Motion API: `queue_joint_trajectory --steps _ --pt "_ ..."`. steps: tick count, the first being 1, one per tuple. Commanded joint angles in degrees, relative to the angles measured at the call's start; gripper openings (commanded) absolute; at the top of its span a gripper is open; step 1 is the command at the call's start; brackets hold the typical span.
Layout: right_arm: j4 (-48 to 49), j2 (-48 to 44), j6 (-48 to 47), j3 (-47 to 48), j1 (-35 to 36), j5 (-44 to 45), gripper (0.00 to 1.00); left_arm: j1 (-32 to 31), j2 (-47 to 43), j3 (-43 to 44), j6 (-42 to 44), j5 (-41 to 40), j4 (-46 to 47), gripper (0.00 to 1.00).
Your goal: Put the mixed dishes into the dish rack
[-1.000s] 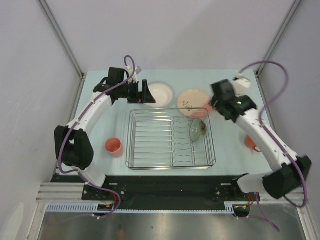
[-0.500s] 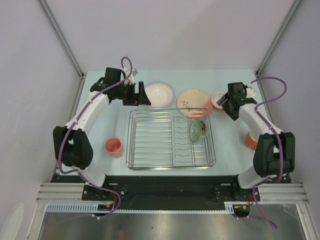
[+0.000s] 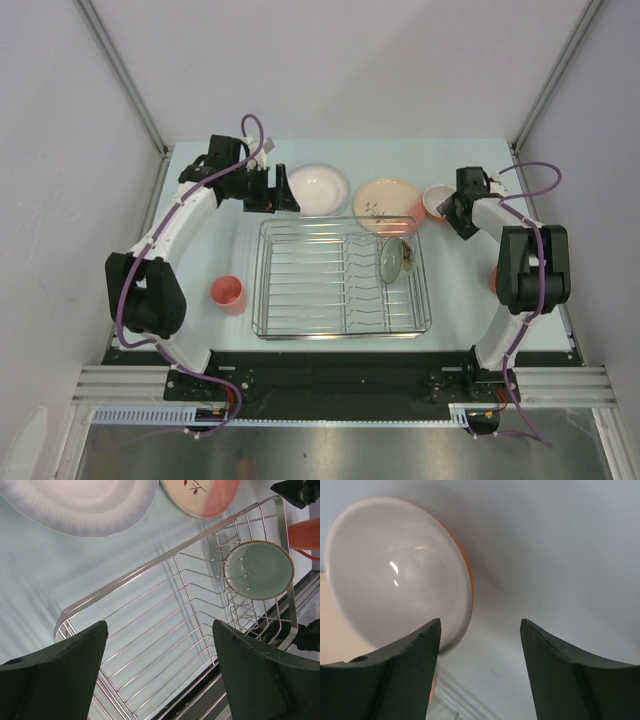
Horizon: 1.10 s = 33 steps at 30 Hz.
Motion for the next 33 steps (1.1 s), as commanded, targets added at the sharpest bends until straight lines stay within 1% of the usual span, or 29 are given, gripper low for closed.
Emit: queue_joint_trajectory --steps 1,4,5,7,8,10,11,12,13,15,16,18,19,20,21,22,23,24,25,26,27,28,29,30,31,32,33 --pt "1.01 3.32 -1.25 5.04 -0.45 2.09 0.66 0.54 -2.67 2.37 1.65 -0.39 -0.29 0.91" --pt "0.48 5.16 -2.04 6.36 -0.53 3.05 0.58 0.63 -3.02 2.28 2.00 -0.56 -0.47 0.91" --pt "0.39 5.52 -2.39 6.63 -0.53 3.49 0.52 0.63 -3.03 2.28 2.00 -0.56 -0.47 0.91" --pt "0.21 6.48 -3.27 7.24 -0.53 4.02 0.44 0.63 -3.20 2.19 2.26 -0.74 -0.82 0.91" --pt "0.04 6.83 -3.53 7.77 -0.53 4.55 0.38 0.63 -3.29 2.10 2.26 -0.65 -0.82 0.91" --pt "-0.23 7.54 -4.32 8.30 -0.45 5.08 0.34 0.72 -3.64 1.84 2.44 -0.65 -0.90 0.91" --pt "-0.40 7.72 -4.59 8.65 -0.36 5.25 0.27 0.72 -3.81 1.75 2.44 -0.74 -0.91 0.91" --pt "-0.75 7.80 -4.77 8.74 -0.44 5.60 0.23 0.72 -3.99 1.58 2.52 -0.74 -0.91 0.91" --pt "-1.19 7.72 -5.03 8.91 -0.53 5.61 0.13 0.80 -4.25 1.23 2.61 -0.83 -0.73 0.92" --pt "-2.33 7.02 -5.56 9.27 -0.53 5.69 0.03 0.81 -4.69 0.70 2.87 -0.91 -0.56 0.92" --pt "-2.60 5.62 -5.73 9.27 -0.53 5.95 0.00 0.89 -5.13 0.52 2.88 -1.09 -0.47 0.92" --pt "-3.82 3.16 -6.78 9.27 -0.53 6.74 0.00 0.89 -5.48 0.08 3.14 -1.35 -0.03 0.92" --pt "-4.09 1.67 -7.49 9.18 -0.01 8.58 0.00 0.89 -5.92 -0.27 3.14 -1.35 0.15 0.92" --pt "-4.27 -2.18 -8.62 9.27 0.69 9.64 0.00 0.89 -6.01 -0.53 3.14 -1.44 0.32 0.92" --pt "-5.31 -4.04 -10.90 9.70 2.79 11.21 0.00 0.89 -6.19 -0.88 3.23 -1.44 0.41 0.92" --pt "-5.67 -6.50 -12.66 9.88 4.20 14.88 0.00 0.89 -6.54 -1.15 3.23 -1.44 0.50 0.92" --pt "-6.11 -10.61 -14.42 10.06 5.95 17.27 0.00 0.89 -6.63 -1.32 3.31 -1.53 0.67 0.92" --pt "-7.25 -13.00 -18.00 10.41 10.58 19.82 0.00 0.89 -6.80 -1.67 3.32 -1.70 0.85 0.92" --pt "-8.13 -15.03 -19.43 11.02 12.89 25.15 0.00 0.89 -6.81 -1.85 3.40 -1.71 0.77 0.92" --pt "-8.92 -16.79 -20.75 11.11 15.52 27.29 0.00 0.89 -6.98 -1.94 3.49 -1.88 0.76 0.92" --pt "-11.45 -20.55 -21.81 11.03 17.81 29.32 0.00 0.89 -6.98 -2.03 3.58 -1.97 0.76 0.92" --pt "-12.96 -21.98 -22.69 11.02 22.19 32.29 0.00 0.89 -7.07 -2.11 3.67 -2.14 0.59 0.92" --pt "-14.62 -23.73 -22.78 10.68 24.32 33.63 0.00 0.89 -7.24 -2.20 3.75 -2.23 0.50 0.92" --pt "-18.47 -26.27 -22.87 10.41 26.25 35.12 0.00 0.89 -7.42 -2.29 3.84 -2.41 0.41 0.92" --pt "-20.51 -27.43 -22.70 10.06 30.71 37.92 0.00 0.98 -7.42 -2.29 3.93 -2.41 0.33 0.92" --pt "-22.97 -28.31 -22.09 9.54 32.50 39.52 0.00 0.89 -7.51 -2.29 4.19 -2.58 0.06 0.92" --pt "-28.47 -28.93 -21.21 9.27 34.69 40.92 0.00 0.89 -7.60 -2.38 4.28 -2.76 -0.03 0.92"
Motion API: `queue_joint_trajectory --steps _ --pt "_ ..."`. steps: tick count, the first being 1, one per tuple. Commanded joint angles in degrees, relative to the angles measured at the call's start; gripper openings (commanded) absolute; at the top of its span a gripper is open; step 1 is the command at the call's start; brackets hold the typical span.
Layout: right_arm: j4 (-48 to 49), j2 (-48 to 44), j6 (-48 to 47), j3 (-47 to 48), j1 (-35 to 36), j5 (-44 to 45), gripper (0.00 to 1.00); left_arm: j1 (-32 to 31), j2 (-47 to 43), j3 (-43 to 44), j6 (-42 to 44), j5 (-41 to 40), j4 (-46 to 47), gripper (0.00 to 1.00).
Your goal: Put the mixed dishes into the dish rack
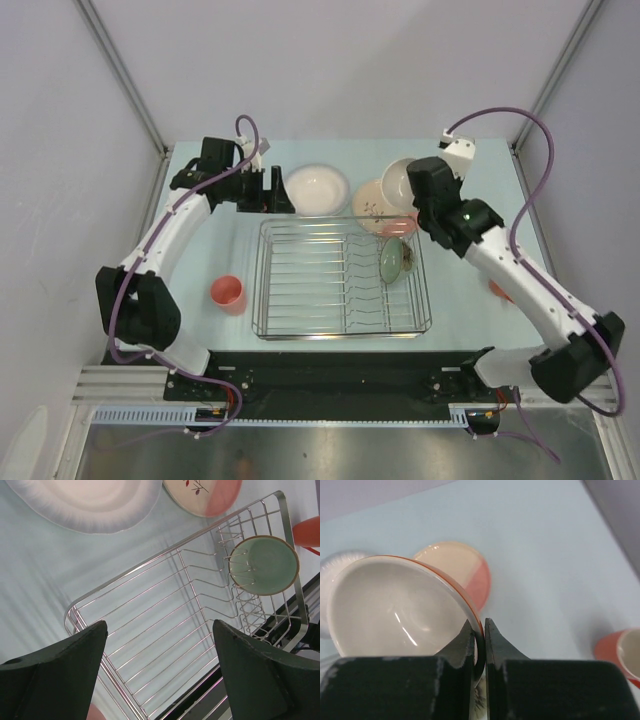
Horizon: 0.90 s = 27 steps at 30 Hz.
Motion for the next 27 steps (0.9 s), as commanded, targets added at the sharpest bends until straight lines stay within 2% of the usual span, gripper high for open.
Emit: queue_joint_trajectory --steps 1,4,7,8,9,13,20,24,27 --pt "-17.94 -4.65 0.21 -0.42 7.58 15.29 0.00 0.52 -3.31 -0.28 1.97 -1.03 0.45 0.92" --pt "-30.06 -4.40 6.27 0.19 15.31 18.90 0.00 0.52 -3.49 -0.28 2.05 -1.47 0.37 0.92" --pt "-44.82 -2.38 16.72 3.00 23.40 19.97 0.00 0.52 -3.40 -0.10 1.70 -1.30 0.02 0.92" --pt "-48.43 -0.28 23.18 3.53 25.07 19.88 0.00 0.52 -3.40 -0.10 1.62 -1.38 0.01 0.92" --pt "-53.86 0.78 24.55 3.89 28.48 19.79 0.00 0.52 -3.40 -0.10 1.53 -1.65 0.01 0.92" --pt "-53.82 2.02 25.44 1.26 32.55 10.24 0.00 0.52 -3.40 0.42 1.88 -2.44 -0.51 0.92" --pt "-54.00 1.50 23.78 -2.00 33.88 5.82 0.00 0.52 -3.58 0.25 2.23 -2.53 -0.86 0.92" --pt "-54.17 -1.30 17.20 -3.05 30.28 2.06 0.00 0.43 -3.05 -0.02 2.40 -2.53 -0.87 0.92" --pt "-54.09 -3.33 16.22 -3.67 27.46 -0.50 0.00 0.35 -2.35 0.33 2.49 -2.70 -0.78 0.92"
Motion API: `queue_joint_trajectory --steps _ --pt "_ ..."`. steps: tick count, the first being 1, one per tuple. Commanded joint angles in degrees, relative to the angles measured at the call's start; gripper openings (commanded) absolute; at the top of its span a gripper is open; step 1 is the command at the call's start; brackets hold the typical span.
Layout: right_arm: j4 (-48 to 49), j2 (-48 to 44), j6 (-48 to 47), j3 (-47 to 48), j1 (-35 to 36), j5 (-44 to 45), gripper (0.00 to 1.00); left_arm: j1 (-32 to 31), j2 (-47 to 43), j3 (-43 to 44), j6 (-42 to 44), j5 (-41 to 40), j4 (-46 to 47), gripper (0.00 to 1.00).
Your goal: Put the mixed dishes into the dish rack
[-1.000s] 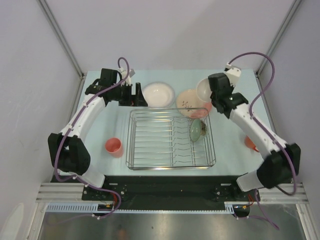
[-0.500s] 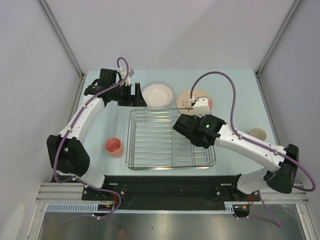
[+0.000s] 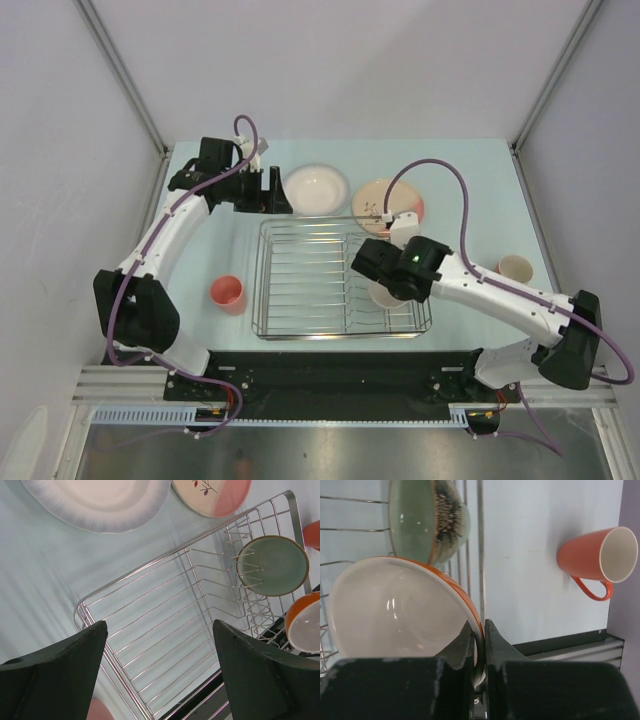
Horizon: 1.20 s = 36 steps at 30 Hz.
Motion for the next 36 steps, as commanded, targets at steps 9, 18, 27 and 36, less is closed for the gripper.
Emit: queue_joint_trajectory --steps 9,18,27,36 --pt "-11.20 -3.91 -9.10 0.09 -6.83 -12.11 0.00 -2.11 2.32 4.06 1.31 -0.36 0.54 0.92" --pt "-11.47 -1.89 -9.37 -6.15 -5.51 -19.09 0.00 -5.19 6.46 5.75 0.96 0.69 1.85 0.93" --pt "-11.29 5.60 -7.61 -3.42 -2.70 -14.17 0.00 -5.45 4.88 3.98 1.58 1.04 1.07 0.94" --pt "-11.29 7.95 -6.38 -3.69 -2.53 -11.09 0.00 -5.45 3.30 4.77 1.84 1.30 0.63 0.95"
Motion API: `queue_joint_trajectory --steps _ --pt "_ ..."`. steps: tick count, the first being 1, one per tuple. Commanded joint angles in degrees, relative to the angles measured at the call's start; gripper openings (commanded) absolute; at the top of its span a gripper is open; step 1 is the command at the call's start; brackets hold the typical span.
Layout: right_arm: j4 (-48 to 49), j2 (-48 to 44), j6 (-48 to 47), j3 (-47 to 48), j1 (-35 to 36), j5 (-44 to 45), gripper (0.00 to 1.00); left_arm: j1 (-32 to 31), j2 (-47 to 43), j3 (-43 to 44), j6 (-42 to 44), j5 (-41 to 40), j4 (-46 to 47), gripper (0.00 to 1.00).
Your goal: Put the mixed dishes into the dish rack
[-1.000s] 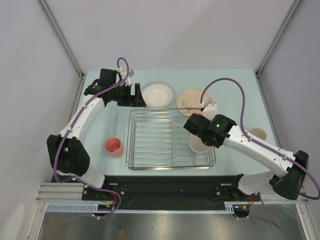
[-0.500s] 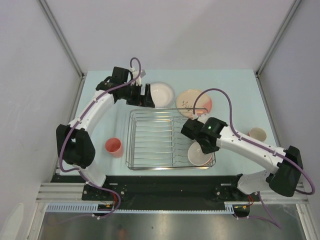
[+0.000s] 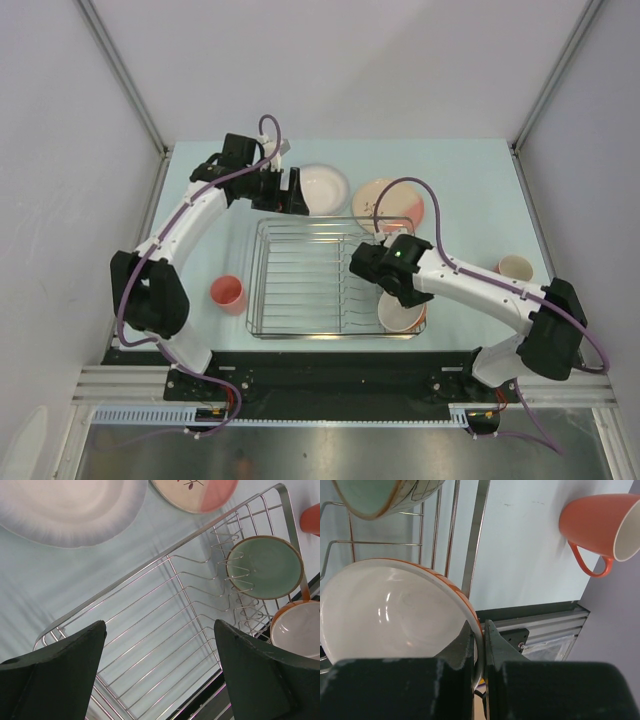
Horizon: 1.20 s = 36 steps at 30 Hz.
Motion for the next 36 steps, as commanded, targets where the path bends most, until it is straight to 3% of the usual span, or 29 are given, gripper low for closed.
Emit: queue_joint_trajectory --steps 1,8,9,11,13,20,22,24,26,36 --pt "-6.85 3.83 1.90 0.14 1.56 0.62 0.00 -0.17 -3.06 0.58 1.32 1.22 0.01 0.95" --pt "-6.85 8.49 1.73 4.00 5.16 3.70 0.05 -0.17 -4.12 -1.61 2.19 0.16 0.45 0.95" --pt "-6.85 9.10 1.64 4.79 5.69 3.96 0.18 -0.17 -4.12 -1.71 2.45 0.08 0.63 0.95" --pt "-6.85 9.55 1.46 6.81 6.66 4.66 0.30 -0.17 -3.94 -2.06 2.55 -0.10 0.54 0.95" --pt "-6.94 9.90 1.29 8.48 7.71 5.54 0.32 -0.17 -3.86 -2.15 2.81 -0.36 0.37 0.95" --pt "-6.85 12.18 0.50 10.95 10.52 6.16 0.29 -0.08 -4.38 -2.50 2.55 -0.72 0.80 0.95" --pt "-7.03 11.75 0.76 10.08 10.62 6.25 0.22 -0.08 -4.65 -2.76 2.46 -0.72 0.80 0.95" --pt "-6.77 11.05 0.94 9.20 10.44 6.08 0.06 -0.08 -4.73 -2.94 2.54 -0.80 0.80 0.95" --pt "-6.94 10.34 1.20 7.88 10.27 5.55 0.00 -0.08 -4.74 -2.85 2.63 -1.07 0.80 0.96" --pt "-7.03 8.67 -1.87 7.43 9.12 6.24 0.00 -0.08 -4.73 -2.32 2.19 -0.80 0.72 0.96"
